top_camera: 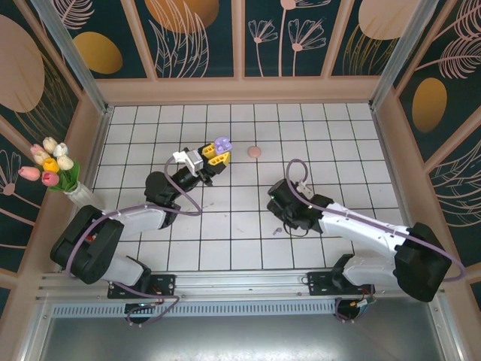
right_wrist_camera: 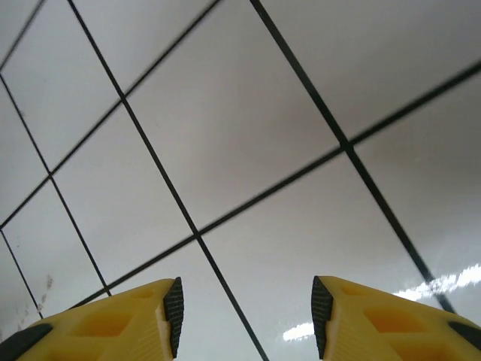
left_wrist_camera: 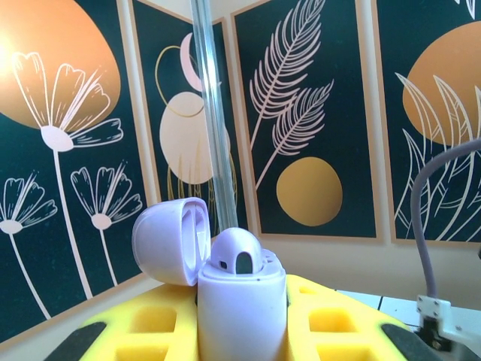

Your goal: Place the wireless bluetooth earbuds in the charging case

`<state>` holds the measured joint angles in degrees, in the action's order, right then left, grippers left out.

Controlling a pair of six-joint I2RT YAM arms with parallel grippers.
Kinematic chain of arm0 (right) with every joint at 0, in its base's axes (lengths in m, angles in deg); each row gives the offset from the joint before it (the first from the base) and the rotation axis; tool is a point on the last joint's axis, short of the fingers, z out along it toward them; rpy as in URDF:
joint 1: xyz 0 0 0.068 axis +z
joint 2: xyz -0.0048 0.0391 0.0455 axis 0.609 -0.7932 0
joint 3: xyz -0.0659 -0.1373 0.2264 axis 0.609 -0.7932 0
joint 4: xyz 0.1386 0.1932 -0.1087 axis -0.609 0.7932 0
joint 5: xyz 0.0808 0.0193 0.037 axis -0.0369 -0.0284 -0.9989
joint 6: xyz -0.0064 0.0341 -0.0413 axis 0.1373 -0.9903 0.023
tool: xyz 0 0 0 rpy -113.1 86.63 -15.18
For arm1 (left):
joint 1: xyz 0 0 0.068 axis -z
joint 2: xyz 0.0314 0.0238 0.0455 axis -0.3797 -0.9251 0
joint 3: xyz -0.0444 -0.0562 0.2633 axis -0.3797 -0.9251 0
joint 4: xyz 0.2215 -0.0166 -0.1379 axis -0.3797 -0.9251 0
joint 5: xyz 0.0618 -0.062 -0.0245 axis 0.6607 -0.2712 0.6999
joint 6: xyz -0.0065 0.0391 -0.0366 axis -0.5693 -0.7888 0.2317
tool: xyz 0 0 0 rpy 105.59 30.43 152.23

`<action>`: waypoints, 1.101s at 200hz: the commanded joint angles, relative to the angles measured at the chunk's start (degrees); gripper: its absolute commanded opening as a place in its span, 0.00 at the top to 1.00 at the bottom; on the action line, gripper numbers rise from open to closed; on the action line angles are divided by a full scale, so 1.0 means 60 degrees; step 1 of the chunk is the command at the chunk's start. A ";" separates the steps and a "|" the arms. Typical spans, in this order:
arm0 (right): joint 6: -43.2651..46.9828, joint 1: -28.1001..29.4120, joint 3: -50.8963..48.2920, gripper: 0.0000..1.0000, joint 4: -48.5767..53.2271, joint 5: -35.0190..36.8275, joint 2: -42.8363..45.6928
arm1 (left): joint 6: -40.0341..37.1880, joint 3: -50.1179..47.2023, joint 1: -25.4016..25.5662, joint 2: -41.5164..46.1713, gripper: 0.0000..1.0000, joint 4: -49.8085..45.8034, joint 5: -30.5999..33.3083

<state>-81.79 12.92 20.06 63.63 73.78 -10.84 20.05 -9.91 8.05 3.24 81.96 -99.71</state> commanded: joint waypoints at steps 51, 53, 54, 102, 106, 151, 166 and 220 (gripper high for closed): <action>-0.2684 0.0458 -0.0071 0.55 0.0491 0.0020 -0.1306 | -0.0023 -0.0238 0.0065 0.0145 1.00 0.0394 0.0169; -0.2692 0.0457 -0.0070 0.55 0.0483 0.0014 -0.1320 | -0.0023 -0.0245 0.0065 0.0143 1.00 0.0388 0.0173; -0.2694 0.0457 -0.0070 0.55 0.0488 0.0008 -0.1327 | -0.0015 -0.0239 0.0065 0.0148 1.00 0.0395 0.0166; -0.2812 0.0486 -0.0499 0.57 0.0127 -0.0485 -0.1366 | -0.0003 -0.0265 0.0064 0.0077 1.00 0.0500 0.0157; -0.2826 0.0500 -0.0517 0.57 0.0135 -0.0508 -0.1342 | 0.0003 -0.0262 0.0062 0.0057 1.00 0.0504 0.0150; -0.2827 0.0562 -0.0754 0.56 0.0143 -0.0750 -0.1045 | -0.0007 -0.0312 0.0065 0.0029 1.00 0.0581 0.0180; -0.2825 0.0564 -0.0798 0.56 0.0084 -0.0828 -0.1030 | 0.0002 -0.0347 0.0070 0.0021 1.00 0.0606 0.0201; -0.2583 0.0481 -0.0731 0.56 -0.0138 -0.0989 -0.1417 | 0.0021 -0.0408 0.0065 -0.0012 1.00 0.0694 0.0224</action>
<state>-97.49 15.85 16.08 63.17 68.86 -18.21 20.07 -11.86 8.05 3.39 82.64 -98.95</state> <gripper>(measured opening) 0.443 0.243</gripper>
